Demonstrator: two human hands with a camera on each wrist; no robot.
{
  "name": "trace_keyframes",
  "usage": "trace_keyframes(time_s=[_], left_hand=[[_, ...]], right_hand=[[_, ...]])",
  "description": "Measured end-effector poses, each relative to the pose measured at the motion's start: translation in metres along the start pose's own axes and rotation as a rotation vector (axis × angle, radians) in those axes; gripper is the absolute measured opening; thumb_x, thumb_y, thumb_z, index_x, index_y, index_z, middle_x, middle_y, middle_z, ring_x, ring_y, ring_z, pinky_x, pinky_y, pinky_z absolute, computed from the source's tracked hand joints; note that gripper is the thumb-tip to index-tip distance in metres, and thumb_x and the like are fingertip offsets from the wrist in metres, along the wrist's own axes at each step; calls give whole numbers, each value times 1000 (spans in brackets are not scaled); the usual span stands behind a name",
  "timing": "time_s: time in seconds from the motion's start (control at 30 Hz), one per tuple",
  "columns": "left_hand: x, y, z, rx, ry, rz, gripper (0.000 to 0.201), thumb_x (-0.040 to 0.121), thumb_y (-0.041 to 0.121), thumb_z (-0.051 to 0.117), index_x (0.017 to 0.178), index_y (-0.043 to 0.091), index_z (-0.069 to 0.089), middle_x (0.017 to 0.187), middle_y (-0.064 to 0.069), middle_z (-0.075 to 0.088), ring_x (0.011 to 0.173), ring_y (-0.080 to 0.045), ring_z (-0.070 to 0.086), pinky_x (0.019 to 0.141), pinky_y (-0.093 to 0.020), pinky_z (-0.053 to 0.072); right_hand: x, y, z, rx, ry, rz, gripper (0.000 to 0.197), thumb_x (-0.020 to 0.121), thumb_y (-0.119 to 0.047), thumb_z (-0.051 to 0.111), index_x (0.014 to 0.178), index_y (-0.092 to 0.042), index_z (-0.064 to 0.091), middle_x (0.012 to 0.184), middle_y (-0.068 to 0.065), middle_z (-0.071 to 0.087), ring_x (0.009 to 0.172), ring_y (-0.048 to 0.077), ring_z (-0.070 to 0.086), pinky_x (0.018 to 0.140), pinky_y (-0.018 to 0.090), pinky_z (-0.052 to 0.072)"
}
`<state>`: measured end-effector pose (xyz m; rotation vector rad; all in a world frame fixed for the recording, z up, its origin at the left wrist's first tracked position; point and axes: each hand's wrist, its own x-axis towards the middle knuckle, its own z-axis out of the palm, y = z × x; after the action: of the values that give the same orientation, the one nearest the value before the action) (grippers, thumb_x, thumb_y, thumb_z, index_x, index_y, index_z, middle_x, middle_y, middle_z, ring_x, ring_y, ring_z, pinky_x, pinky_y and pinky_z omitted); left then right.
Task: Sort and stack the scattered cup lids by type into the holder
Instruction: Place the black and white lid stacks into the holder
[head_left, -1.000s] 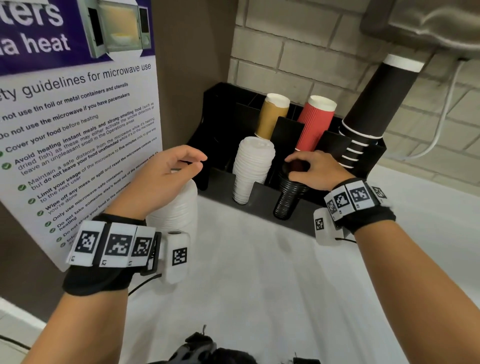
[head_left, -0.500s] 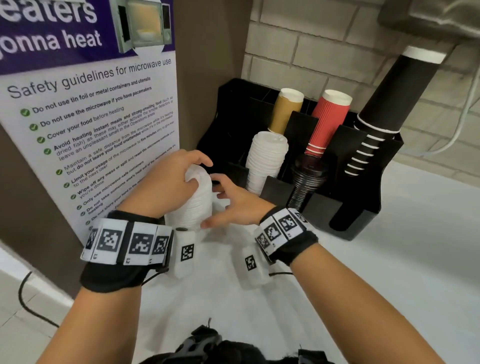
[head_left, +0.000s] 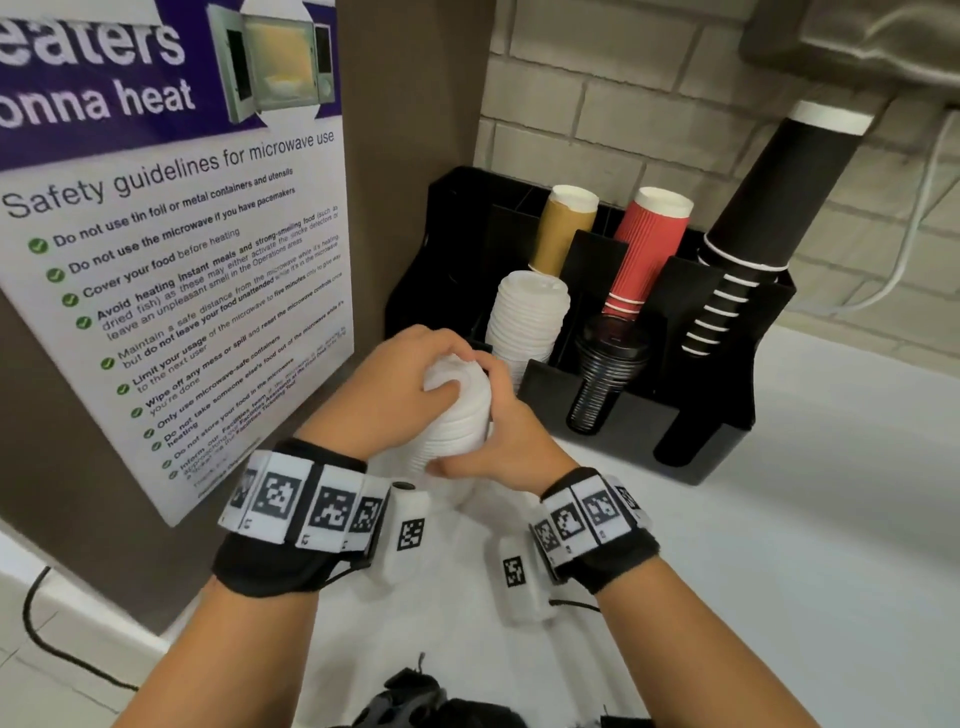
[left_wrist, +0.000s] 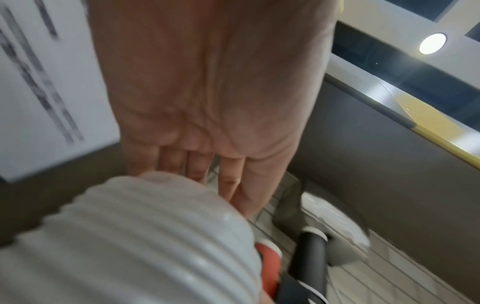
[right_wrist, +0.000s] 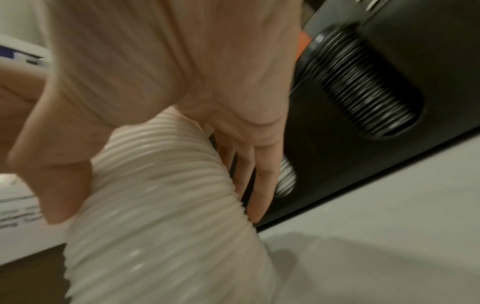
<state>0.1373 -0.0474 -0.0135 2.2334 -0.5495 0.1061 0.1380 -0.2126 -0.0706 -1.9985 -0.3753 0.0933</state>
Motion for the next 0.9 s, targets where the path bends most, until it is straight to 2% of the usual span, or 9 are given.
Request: trace_keyframes(time_s=[0.1, 0.2, 0.37, 0.6, 0.63, 0.73, 0.77, 0.83, 0.9], left_hand=[[10, 14, 22, -31, -51, 58, 25, 91, 11, 60, 115, 17, 63, 118, -3, 55, 111, -17, 54, 98, -32, 42], [20, 27, 39, -33, -86, 109, 22, 92, 14, 61, 114, 16, 64, 121, 1, 54, 115, -15, 52, 102, -33, 40], [30, 35, 54, -3, -104, 124, 22, 91, 22, 64, 114, 20, 66, 122, 4, 53, 111, -15, 53, 99, -33, 43], [31, 31, 62, -32, -105, 113, 24, 93, 24, 62, 116, 21, 65, 123, 7, 51, 113, -13, 52, 99, -32, 43], [31, 29, 61, -45, -91, 116, 24, 93, 24, 62, 116, 21, 64, 123, 6, 52, 113, -12, 52, 99, -31, 43], [29, 22, 57, -175, 1, 120, 19, 93, 20, 61, 111, 24, 64, 117, 5, 56, 107, -10, 54, 93, -22, 43], [29, 19, 55, -254, 43, 100, 17, 93, 17, 61, 107, 25, 64, 115, 3, 58, 104, -11, 56, 91, -20, 44], [27, 14, 54, -407, 140, 28, 16, 93, 10, 59, 102, 23, 65, 111, 1, 62, 97, -8, 59, 82, -13, 45], [26, 11, 54, -491, 231, -24, 16, 93, 4, 57, 100, 16, 66, 103, 2, 65, 86, 3, 58, 76, -7, 43]], right_hand=[[-19, 7, -23, -28, 86, 29, 102, 59, -13, 89, 133, -38, 24, 124, -10, 51, 110, 4, 55, 86, 24, 53], [-33, 15, -43, -54, 199, 57, 102, 57, -16, 90, 132, -37, 24, 123, -12, 51, 107, 4, 57, 79, 19, 52], [-51, 28, -62, -79, 358, 111, 97, 55, -22, 91, 120, -43, 22, 114, -20, 53, 100, -2, 57, 70, 7, 48], [-53, 32, -67, -128, 350, 129, 100, 52, -26, 93, 121, -38, 21, 114, -19, 52, 101, -2, 57, 72, 7, 48], [-54, 30, -70, -144, 322, 136, 104, 51, -28, 94, 123, -38, 19, 117, -17, 51, 105, 1, 56, 76, 10, 48], [-59, 17, -86, -212, 290, 153, 121, 44, -43, 93, 136, -35, 16, 129, -4, 46, 117, 12, 49, 97, 30, 46], [-61, 10, -94, -246, 316, 150, 121, 42, -51, 91, 138, -36, 18, 130, -3, 44, 117, 12, 46, 97, 31, 44], [-61, -4, -106, -311, 370, 130, 107, 42, -64, 82, 132, -41, 29, 125, -4, 41, 113, 10, 43, 91, 25, 41], [-56, -16, -113, -380, 354, 101, 84, 53, -62, 80, 125, -44, 42, 119, -6, 44, 109, 9, 44, 84, 19, 37]])
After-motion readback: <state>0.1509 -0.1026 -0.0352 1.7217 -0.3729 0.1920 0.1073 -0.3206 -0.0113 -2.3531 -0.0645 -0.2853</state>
